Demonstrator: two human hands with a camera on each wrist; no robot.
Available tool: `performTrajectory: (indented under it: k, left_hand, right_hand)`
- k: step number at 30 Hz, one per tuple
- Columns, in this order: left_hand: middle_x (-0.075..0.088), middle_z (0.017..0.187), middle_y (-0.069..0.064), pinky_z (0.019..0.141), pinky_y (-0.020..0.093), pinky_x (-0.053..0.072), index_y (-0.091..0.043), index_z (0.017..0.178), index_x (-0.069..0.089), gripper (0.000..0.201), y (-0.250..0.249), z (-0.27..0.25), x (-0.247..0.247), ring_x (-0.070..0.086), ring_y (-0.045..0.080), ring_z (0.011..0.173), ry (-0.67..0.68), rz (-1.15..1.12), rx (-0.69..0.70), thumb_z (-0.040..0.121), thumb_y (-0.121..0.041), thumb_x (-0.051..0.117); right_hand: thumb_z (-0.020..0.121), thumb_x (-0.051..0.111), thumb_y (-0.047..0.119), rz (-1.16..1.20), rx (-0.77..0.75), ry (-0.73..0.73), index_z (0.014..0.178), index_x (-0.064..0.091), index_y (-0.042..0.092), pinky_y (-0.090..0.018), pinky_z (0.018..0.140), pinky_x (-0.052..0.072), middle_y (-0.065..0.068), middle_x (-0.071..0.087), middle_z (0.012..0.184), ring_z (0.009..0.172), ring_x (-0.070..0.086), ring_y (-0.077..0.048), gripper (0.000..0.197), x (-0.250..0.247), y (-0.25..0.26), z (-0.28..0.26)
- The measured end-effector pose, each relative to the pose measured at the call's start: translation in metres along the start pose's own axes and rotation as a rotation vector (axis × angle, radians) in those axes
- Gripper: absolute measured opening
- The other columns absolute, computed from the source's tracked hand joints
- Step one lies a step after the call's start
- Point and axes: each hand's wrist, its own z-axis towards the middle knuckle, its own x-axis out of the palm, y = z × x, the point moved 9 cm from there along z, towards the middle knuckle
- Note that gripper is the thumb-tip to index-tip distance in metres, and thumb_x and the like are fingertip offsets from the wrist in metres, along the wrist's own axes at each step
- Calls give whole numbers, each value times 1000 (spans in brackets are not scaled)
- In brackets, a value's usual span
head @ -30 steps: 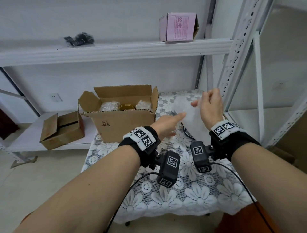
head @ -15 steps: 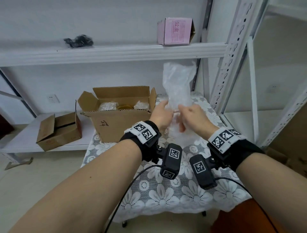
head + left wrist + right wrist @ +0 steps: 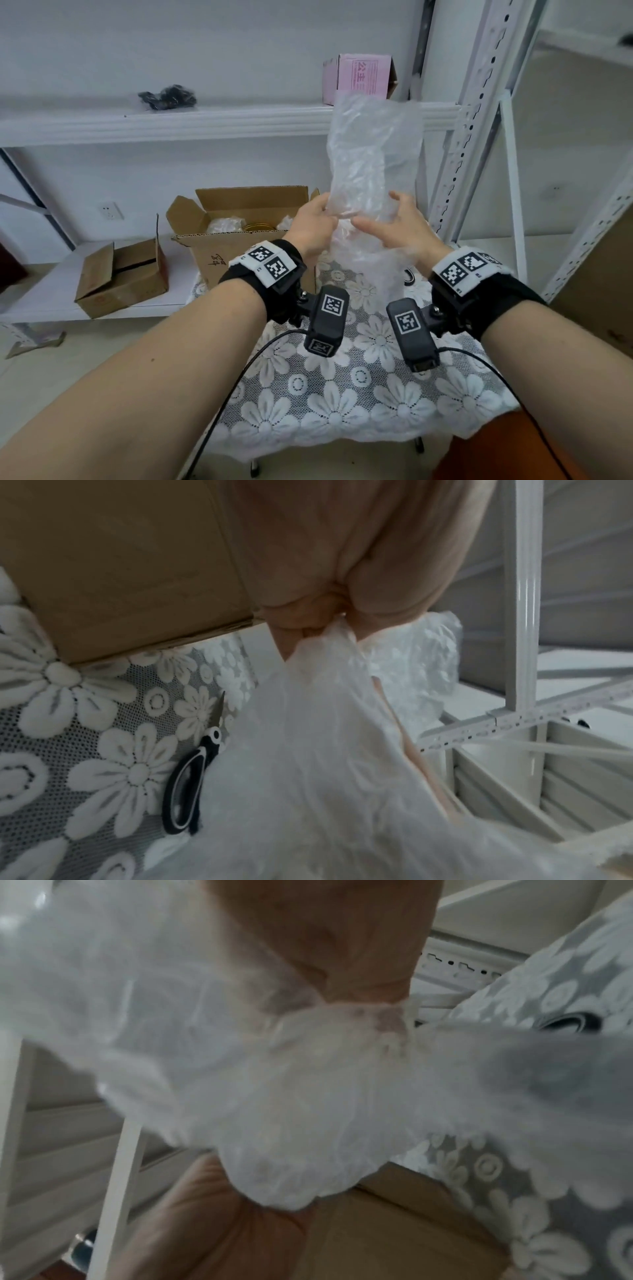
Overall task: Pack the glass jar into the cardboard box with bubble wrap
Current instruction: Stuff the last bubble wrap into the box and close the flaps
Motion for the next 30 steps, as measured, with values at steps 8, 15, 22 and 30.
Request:
performTrajectory:
  k: [8, 15, 22, 30]
  left_hand:
    - [68, 119, 14, 88, 40, 55, -6, 124, 61, 40, -8, -11, -17, 65, 30, 108, 171, -126, -27, 85, -12, 69]
    - [68, 110, 15, 88, 40, 56, 1, 126, 53, 45, -6, -38, -24, 68, 29, 98, 471, -70, -169, 82, 9, 62]
    - [65, 120, 9, 84, 44, 55, -13, 128, 54, 74, -34, -22, -142, 67, 29, 98, -280, 80, 34, 66, -44, 79]
    - [74, 100, 1, 90, 37, 53, -13, 103, 65, 32, -20, -29, -124, 70, 16, 94, -30, -221, -137, 80, -32, 75]
  right_hand:
    - [74, 79, 17, 295, 15, -70, 142, 38, 19, -23, 81, 46, -3, 50, 134, 112, 54, -17, 80, -2, 27, 1]
    - [73, 77, 16, 504, -73, -293, 85, 55, 26, -39, 92, 53, -3, 58, 116, 105, 60, -21, 27, -6, 57, 5]
    - [82, 72, 15, 696, -76, -387, 69, 45, 20, -19, 53, 42, 5, 48, 67, 56, 45, -8, 31, 3, 69, 6]
    - [85, 68, 17, 791, 17, -399, 78, 50, 15, -21, 56, 43, 2, 51, 70, 61, 49, -11, 20, 43, 92, 9]
